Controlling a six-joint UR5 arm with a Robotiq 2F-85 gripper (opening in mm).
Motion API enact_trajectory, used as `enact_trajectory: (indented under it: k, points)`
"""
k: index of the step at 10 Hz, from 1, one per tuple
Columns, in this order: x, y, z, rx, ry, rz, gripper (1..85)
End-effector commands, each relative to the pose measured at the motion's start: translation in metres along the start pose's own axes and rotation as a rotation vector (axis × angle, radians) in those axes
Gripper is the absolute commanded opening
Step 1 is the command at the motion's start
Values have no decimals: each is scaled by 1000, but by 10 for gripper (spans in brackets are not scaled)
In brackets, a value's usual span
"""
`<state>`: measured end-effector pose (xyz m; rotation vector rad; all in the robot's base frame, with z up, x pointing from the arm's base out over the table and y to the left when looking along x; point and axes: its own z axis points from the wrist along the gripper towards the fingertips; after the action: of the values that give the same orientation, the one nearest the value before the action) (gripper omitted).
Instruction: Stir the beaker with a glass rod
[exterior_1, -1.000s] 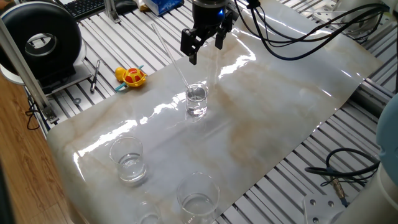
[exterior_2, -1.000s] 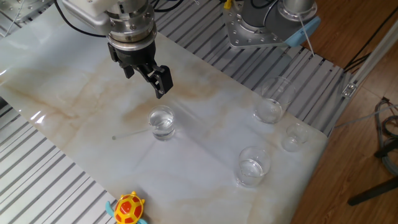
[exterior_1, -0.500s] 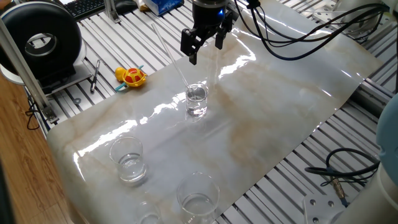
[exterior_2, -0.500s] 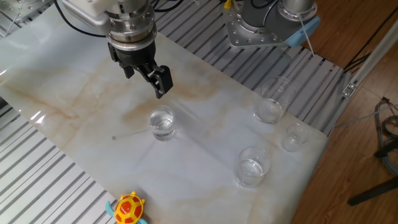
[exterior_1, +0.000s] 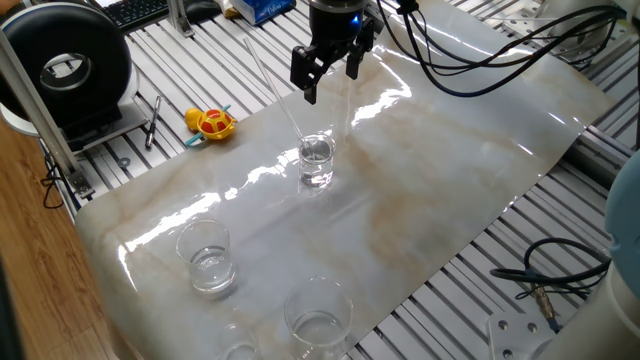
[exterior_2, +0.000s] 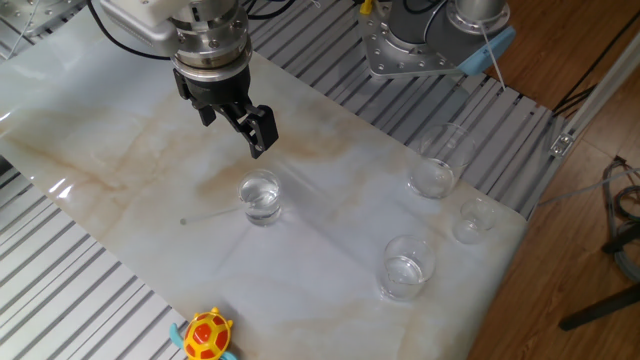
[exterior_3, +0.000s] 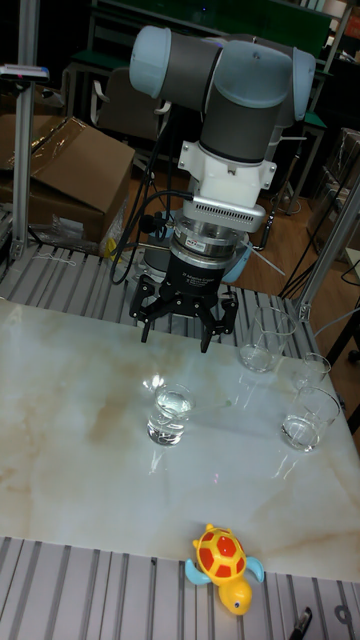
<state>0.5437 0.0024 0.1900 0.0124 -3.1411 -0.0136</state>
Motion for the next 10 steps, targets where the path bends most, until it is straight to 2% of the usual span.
enact_trajectory:
  k: [1, 2, 4, 6, 8, 10]
  points:
    - [0, 2, 0, 0, 0, 0, 840]
    - [16, 11, 0, -44, 49, -288, 10]
    - [13, 12, 1, -39, 42, -291, 10]
    - [15, 19, 2, -61, 44, -297, 10]
    - [14, 21, 3, -58, 43, -302, 10]
    - [10, 23, 1, -62, 19, -311, 10]
